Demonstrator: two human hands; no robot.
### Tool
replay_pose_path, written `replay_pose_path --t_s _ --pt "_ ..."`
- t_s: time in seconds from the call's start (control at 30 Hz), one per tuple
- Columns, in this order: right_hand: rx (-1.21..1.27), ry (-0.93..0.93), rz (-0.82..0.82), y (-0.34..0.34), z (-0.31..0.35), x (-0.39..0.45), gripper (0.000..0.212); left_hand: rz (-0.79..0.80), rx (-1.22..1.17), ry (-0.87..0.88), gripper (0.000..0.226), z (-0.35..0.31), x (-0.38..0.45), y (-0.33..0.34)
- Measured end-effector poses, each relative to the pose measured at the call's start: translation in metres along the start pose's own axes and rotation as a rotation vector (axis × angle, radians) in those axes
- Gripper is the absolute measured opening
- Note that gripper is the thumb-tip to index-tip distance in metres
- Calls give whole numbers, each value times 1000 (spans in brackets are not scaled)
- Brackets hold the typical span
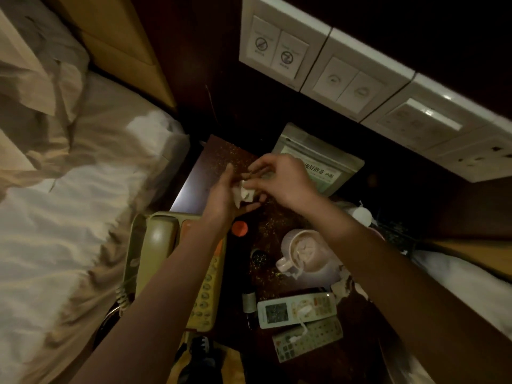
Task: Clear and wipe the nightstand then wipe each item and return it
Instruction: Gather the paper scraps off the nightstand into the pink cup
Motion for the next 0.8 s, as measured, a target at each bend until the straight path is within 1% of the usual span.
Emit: replay_pose_path --t_s 0.07,0.1,0.13,0.17,0.23,0.27,0.3,0.37,0.43,0.53,0.6,0.73,0.8 --pt "-18 -11 -70 -18 4 5 8 -31 31 4 28 -1 0 1" --pt "-76 -12 -121 -30 4 8 11 -63 80 15 23 -2 0 -1" --pt "-182 6 -138 -41 3 12 17 -89 149 35 21 -3 0 -3" --pt "-324 48 -90 -46 -3 18 21 -102 223 57 22 -3 1 -5" --pt "-658 185 145 -46 -21 23 27 -103 332 92 23 -3 3 -4" --pt "-786 244 257 -44 -32 23 28 -96 364 97 23 -2 3 -3" --pt "-859 292 345 -43 -42 23 25 -82 386 96 23 -1 4 -1" --pt "-857 381 462 -42 -60 22 18 -47 400 78 22 1 6 4" --pt "-796 464 542 -42 -77 21 16 -34 395 60 21 2 8 6" --pt "-792 546 652 -41 -95 17 16 -33 379 54 20 0 12 7" --pt "-792 580 673 -40 -102 17 16 -34 377 56 19 -1 15 8" --pt "-634 715 665 -34 -119 16 21 -19 417 63 19 2 19 11" --pt "-674 679 652 -30 -123 19 29 -23 432 64 18 5 21 11"
Point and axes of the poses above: each hand's wrist, its own x-axis towards the middle knuckle, its own y-axis out of the palm, z = x × y, the point moved 7 cm from there along x, towards the middle knuckle
